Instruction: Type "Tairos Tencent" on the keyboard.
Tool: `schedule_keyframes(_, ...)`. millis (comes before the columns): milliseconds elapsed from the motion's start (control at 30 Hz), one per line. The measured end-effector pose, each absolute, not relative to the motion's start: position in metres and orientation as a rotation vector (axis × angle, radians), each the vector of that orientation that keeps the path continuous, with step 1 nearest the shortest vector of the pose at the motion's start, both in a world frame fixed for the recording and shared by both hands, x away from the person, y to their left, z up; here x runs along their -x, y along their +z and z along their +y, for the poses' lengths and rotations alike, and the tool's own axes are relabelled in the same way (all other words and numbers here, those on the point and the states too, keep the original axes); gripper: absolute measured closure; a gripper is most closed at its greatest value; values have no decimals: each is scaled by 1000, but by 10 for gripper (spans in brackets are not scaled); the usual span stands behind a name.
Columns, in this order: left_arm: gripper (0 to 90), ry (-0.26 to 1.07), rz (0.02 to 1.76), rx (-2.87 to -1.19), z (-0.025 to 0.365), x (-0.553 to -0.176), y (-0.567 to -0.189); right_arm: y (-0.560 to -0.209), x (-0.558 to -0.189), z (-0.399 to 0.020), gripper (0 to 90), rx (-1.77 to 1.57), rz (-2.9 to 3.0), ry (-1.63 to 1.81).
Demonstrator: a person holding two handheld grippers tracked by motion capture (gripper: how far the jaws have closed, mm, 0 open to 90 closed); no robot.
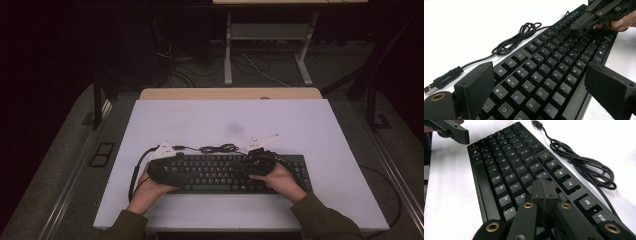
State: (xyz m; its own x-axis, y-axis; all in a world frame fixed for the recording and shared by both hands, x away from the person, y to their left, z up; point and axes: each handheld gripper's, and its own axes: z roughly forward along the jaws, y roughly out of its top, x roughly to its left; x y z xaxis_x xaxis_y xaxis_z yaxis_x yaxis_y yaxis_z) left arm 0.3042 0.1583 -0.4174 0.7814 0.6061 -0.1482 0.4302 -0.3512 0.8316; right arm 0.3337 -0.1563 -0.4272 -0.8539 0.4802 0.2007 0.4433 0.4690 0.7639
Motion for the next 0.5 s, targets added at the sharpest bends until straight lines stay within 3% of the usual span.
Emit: schedule_keyframes(500,58,225,777,-1998,159,-304,-418,-435,-336,-150,894,-836,2685,1307)
